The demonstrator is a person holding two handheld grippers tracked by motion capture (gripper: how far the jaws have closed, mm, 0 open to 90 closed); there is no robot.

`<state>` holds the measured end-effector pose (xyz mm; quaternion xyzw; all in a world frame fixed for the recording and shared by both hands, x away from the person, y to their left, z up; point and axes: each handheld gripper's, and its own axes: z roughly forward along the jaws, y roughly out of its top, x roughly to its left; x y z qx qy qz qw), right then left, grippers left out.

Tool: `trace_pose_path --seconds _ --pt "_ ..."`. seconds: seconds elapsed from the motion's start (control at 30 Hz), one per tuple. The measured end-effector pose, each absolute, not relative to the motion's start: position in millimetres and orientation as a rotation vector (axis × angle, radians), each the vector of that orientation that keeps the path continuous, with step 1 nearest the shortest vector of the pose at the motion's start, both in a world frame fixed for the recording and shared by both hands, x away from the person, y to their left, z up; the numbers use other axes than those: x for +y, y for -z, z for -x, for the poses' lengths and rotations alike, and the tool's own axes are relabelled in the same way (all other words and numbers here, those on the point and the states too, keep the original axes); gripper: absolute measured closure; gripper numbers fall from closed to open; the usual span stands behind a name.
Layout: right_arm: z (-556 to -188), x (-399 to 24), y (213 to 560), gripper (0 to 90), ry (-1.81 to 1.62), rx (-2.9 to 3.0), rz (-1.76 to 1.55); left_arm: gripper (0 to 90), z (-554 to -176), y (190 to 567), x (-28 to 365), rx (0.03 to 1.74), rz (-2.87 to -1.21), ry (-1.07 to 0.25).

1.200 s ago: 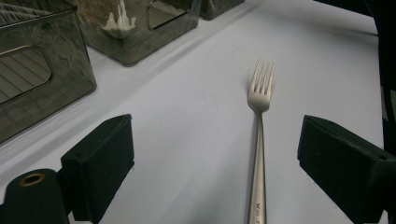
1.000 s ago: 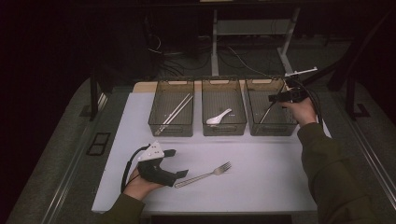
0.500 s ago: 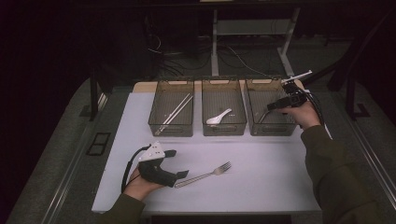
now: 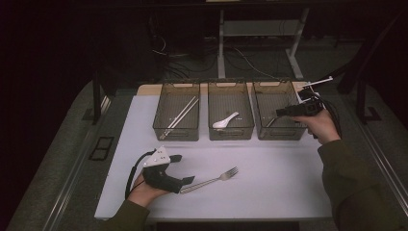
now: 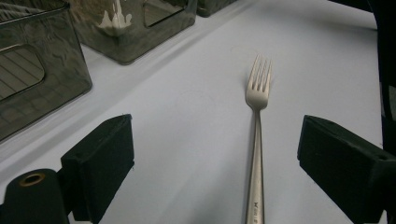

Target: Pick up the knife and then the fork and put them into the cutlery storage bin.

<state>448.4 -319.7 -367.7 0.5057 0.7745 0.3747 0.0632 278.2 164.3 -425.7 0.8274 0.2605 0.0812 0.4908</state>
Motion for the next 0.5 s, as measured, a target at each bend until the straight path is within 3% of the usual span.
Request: trace_pose_path --seconds 0.5 --pt "-385.5 -316.0 358.0 29.6 -1.325 2.315 -1.268 10.7 -279.0 425.8 161.5 0.621 -2.039 -0.208"
